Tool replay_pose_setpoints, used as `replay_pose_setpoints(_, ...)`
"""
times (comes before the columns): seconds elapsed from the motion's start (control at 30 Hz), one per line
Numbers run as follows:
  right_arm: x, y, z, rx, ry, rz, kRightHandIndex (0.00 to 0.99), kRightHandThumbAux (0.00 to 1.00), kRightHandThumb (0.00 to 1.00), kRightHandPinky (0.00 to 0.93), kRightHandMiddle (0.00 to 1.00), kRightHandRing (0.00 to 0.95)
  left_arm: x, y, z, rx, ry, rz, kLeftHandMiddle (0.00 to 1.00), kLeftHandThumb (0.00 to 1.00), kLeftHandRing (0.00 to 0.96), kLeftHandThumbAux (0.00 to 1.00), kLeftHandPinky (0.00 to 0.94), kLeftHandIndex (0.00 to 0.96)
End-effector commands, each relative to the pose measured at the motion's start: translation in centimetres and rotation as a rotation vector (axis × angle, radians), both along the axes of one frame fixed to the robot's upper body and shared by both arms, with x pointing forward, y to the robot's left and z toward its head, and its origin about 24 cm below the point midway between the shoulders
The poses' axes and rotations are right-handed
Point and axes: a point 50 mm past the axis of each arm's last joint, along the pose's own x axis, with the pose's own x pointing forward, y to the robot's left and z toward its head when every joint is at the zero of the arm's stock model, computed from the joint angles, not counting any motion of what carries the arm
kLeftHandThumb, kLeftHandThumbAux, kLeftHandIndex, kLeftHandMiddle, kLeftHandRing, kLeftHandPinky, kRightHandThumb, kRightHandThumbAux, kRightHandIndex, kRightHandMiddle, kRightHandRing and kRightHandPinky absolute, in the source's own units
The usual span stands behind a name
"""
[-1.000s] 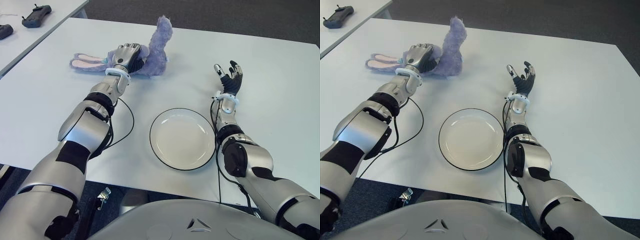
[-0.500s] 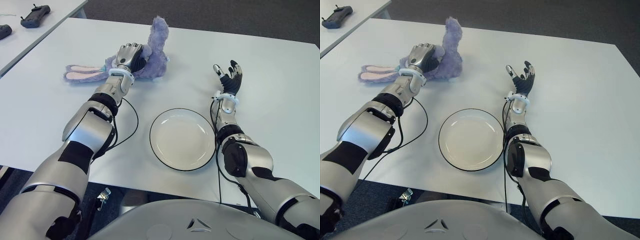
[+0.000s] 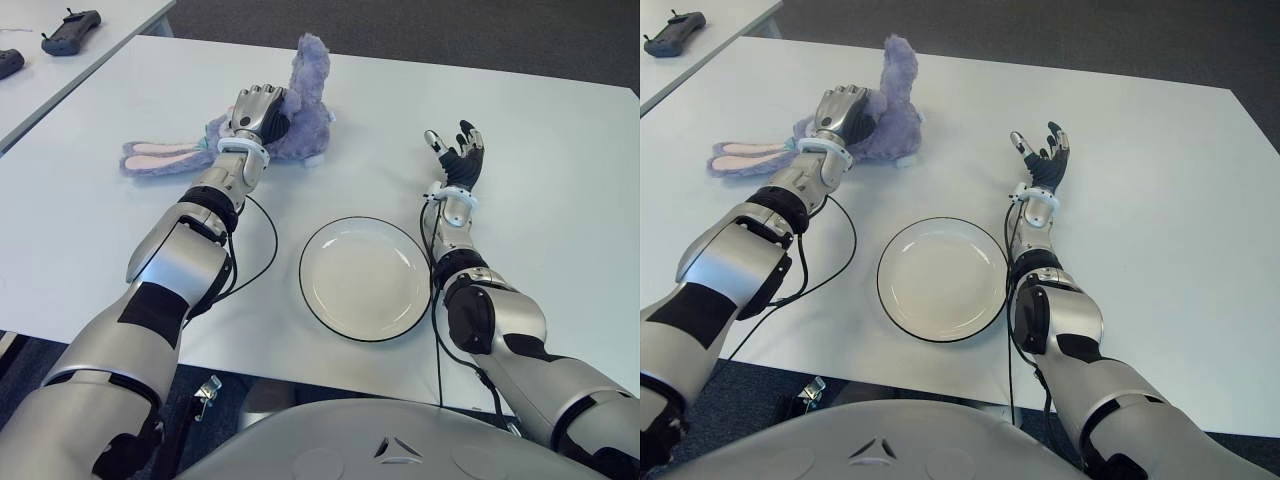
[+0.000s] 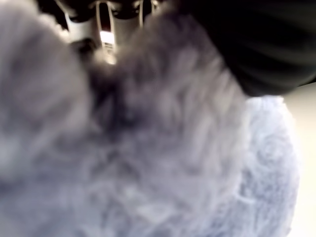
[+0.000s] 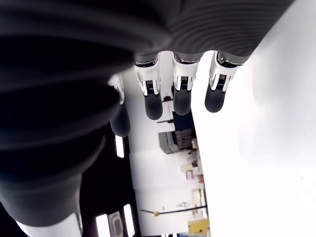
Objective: Put the doll into the plate.
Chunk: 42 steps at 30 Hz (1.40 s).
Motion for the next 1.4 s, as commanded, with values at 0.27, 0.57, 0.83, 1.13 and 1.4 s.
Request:
replay_pose_setpoints(0.27,-10.5,0.6,-13.4,0.167,0.576,-0.055,0.189,0.809,0.028,0.089,0.113,0.073,-1.5,1.4,-4.0,-0.073,0.143,0.098,0.942,0.901,0.902,0.679,0.894,0.904)
replay_pose_setpoints(0.57,-10.5,0.7,-13.4,0.162,0.578,-0.051,0.176,0.792,0.031,0.087,0.11,0.071,-1.4,1.5,-3.7,-0.081,0.125,0.107,0.961,0.888,0.903,0.684,0.884,0.921)
replay_pose_setpoints(0.83,-10.5,0.8,-13.4,0.159,0.576,-0.049,0.183,0.788,0.016,0.081,0.112,0.072,-1.3,1.6,-3.3,-0.106,0.107,0.101,0.91,0.886,0.874,0.69,0.835,0.872)
replay_pose_setpoints(1.13,-10.5,0.8,-13.4,0.153,0.58,-0.057,0.201,0.789,0.006,0.087,0.122,0.076,-1.1,1.5,-2.6,-0.102,0.069,0.073,0.907,0.893,0.879,0.685,0.851,0.87)
replay_pose_setpoints(1.4,-10.4,0.9,-13.4,0.144,0.585,-0.052,0.191,0.776,0.0,0.085,0.124,0.081,-0.9,1.1,-1.9,-0.091,0.023,0.036,0.903,0.899,0.876,0.68,0.849,0.867)
